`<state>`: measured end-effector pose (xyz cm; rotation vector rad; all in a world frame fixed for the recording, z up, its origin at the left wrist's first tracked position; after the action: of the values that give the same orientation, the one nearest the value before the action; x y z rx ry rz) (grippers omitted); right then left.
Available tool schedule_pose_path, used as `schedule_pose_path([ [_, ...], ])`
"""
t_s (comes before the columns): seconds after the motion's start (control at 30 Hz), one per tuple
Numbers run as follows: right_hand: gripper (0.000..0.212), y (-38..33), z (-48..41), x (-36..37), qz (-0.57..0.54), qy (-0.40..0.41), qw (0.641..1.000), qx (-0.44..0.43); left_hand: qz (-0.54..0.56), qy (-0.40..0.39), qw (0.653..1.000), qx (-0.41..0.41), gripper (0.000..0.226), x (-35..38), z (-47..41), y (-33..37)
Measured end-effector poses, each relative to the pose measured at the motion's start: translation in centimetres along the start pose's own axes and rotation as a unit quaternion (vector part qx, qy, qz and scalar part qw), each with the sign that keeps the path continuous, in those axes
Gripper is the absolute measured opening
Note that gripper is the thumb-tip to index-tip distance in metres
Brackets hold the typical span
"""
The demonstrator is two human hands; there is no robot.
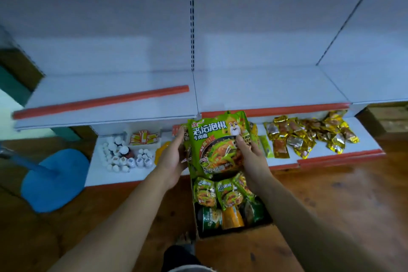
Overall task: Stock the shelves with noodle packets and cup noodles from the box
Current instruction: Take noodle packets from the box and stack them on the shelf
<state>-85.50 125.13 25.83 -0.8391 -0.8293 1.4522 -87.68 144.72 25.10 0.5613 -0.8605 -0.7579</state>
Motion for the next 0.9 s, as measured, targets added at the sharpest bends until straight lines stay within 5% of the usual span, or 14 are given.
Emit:
schedule_pose_path([
  [0.17, 0.075, -5.6, 2.4, 2.0, 0.035, -0.034, 0.996, -0.08, -0.063, -0.054, 0.994, 0.074, 0.105, 2.4, 4.3, 4.7],
  [0.27, 0.043, -9.0, 4.0, 3.9, 0.027, -0.079, 0.989, -0.124, -0.064, -0.038, 0.985, 0.156, 0.084, 3.2, 5.9, 7.7],
  [0.43, 0.048, -13.7, 5.9, 6.5, 0.028, -0.11, 0.969, -0.221, -0.062, -0.042, 0.962, 0.264, 0.061, 3.8, 8.7, 12.9],
  [0.9, 0.033, -26.7, 8.9, 18.1, -0.027, -0.105, 0.92, -0.377, -0.105, -0.11, 0.899, 0.411, 0.058, 2.1, 12.0, 31.7],
])
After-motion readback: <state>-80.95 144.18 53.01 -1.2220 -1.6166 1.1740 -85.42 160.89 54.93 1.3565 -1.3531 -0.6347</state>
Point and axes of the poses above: each hand's wrist, its own z-axis away from the middle knuckle, its own x-axis out of the palm, y = z × x, the point moved 1 cm from there along -z, towards the middle knuckle, and after that the axes turned 14 degrees about z, right-handed, at the moved point
